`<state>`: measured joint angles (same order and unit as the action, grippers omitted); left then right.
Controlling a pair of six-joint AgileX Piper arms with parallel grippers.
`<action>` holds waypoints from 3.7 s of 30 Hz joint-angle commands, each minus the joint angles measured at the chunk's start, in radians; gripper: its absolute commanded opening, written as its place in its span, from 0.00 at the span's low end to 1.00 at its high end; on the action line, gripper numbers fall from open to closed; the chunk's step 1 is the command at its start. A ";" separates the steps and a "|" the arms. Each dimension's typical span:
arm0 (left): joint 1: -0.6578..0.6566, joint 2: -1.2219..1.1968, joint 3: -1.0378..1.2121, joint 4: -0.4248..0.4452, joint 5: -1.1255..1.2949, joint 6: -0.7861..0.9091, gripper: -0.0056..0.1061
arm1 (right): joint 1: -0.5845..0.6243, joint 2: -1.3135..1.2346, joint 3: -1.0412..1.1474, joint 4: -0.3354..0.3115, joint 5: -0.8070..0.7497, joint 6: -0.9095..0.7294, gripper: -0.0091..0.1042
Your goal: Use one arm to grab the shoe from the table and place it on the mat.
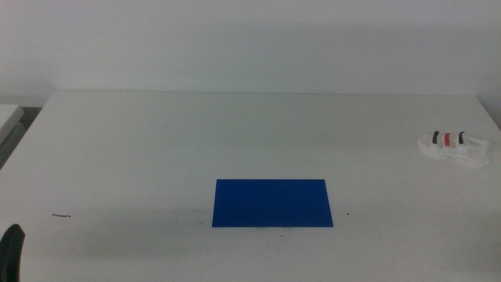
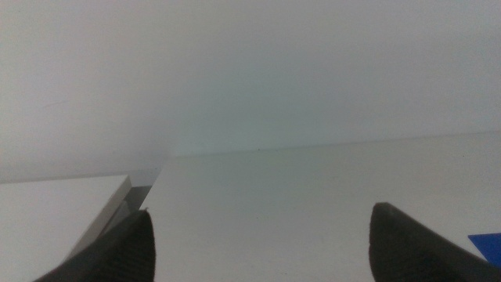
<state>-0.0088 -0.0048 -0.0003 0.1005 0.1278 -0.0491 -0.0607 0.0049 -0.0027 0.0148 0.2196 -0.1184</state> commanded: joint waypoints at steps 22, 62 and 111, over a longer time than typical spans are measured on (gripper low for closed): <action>0.000 0.005 0.000 -0.004 -0.012 -0.001 0.89 | 0.001 0.561 -0.663 0.184 0.491 -0.090 0.85; 0.000 0.005 0.000 -0.004 -0.012 -0.001 0.89 | -0.054 2.044 -1.697 0.037 0.881 -1.027 0.85; 0.000 0.005 0.000 -0.004 -0.012 -0.001 0.89 | 0.725 2.040 -1.616 -0.060 0.807 -0.773 0.15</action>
<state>-0.0088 -0.0048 -0.0003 0.1005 0.1278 -0.0491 0.6515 2.0682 -1.6378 -0.0318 1.0712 -0.8910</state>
